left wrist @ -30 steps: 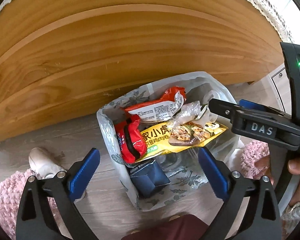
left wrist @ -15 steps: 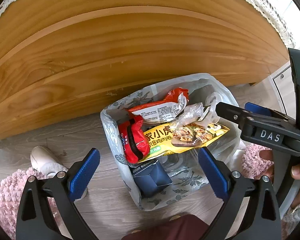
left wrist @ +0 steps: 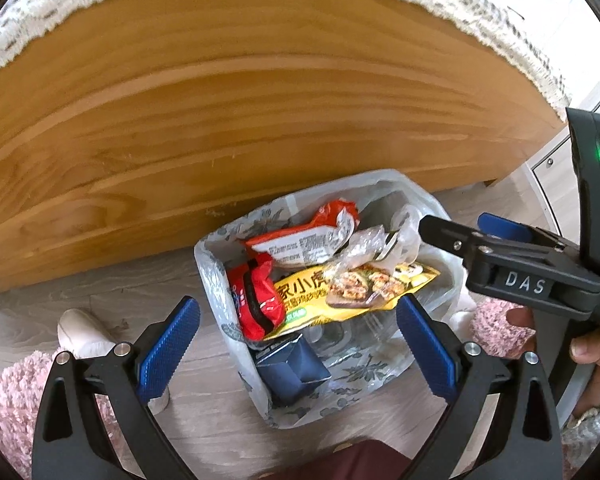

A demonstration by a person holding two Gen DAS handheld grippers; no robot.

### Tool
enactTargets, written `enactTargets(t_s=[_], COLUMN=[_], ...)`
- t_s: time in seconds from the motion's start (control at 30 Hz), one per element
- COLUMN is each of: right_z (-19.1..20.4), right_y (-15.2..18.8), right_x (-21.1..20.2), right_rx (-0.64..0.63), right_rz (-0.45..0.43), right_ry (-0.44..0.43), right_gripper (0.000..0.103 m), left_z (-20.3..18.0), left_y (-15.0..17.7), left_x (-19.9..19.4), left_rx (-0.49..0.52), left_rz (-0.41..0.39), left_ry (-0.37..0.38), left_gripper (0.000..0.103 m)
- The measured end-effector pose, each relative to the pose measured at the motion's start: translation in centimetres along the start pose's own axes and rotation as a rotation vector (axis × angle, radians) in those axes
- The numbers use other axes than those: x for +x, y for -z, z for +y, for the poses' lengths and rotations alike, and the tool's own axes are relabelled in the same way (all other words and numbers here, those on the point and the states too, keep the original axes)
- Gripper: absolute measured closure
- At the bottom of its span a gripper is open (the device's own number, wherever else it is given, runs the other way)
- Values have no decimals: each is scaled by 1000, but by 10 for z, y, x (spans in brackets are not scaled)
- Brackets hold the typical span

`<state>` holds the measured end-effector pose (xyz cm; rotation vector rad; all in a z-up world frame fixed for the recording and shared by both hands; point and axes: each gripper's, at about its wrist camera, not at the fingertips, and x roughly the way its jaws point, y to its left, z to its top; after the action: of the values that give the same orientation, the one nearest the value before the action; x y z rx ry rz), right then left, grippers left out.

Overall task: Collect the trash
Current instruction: 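Raise both open grippers from the bin and move over the bed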

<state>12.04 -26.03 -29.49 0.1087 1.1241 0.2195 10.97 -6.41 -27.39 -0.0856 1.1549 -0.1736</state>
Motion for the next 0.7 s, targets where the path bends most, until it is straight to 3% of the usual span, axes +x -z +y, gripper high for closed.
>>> enactTargets(t_s=[0.2,0.7], right_z=[3,15], right_y=[-2,-4], right_x=[-14,-65], right_rx=[-15,-81], right_rz=[-59,-256], right_ry=[-6,-8], right_gripper=[8,8], left_z=[-4,-10], left_y=[-3,-7], left_x=[-17,-77], left_rx=[30,60], left_rz=[-85,-317], left_ry=[-40,-25], left_gripper=[8,8])
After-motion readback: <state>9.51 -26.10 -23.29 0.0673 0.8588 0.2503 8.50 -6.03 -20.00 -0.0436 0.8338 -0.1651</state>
